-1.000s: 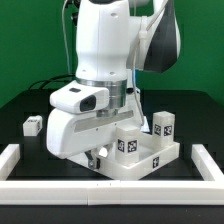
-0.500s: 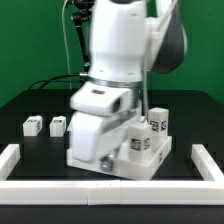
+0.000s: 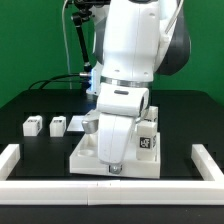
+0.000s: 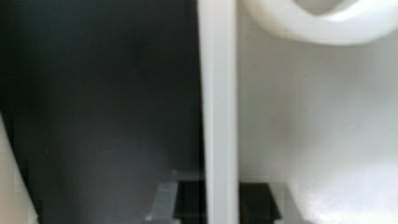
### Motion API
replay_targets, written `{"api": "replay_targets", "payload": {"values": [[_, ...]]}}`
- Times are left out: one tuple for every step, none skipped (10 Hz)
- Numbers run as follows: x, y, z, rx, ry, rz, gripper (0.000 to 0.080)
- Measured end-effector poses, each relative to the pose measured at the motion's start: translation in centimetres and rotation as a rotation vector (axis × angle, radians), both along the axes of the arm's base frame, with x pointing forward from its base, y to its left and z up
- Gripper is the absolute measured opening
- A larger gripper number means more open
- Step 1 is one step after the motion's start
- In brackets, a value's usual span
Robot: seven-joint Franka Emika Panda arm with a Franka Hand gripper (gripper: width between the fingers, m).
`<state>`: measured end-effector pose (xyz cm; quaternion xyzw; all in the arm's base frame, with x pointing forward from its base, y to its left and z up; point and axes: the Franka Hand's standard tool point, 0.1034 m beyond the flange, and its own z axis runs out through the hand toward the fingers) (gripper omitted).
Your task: Assemble square table
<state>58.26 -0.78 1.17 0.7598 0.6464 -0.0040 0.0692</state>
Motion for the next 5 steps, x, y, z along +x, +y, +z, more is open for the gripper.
{"api": "replay_targets", "payload": {"values": [[0.0,1.2,-0.1,-0.008,0.005,0.05,0.0058],[0.4,2.7,-0.1,-0.009,0.024,0.09,0.0058],[1.0,4.2,0.2,0.0,0.029,0.108,0.0058],[1.4,5.0,0.5,-0.007,0.022,0.183,0.0058],[1.3,4.6,0.4,-0.017,0.032,0.241,0.0057]]}}
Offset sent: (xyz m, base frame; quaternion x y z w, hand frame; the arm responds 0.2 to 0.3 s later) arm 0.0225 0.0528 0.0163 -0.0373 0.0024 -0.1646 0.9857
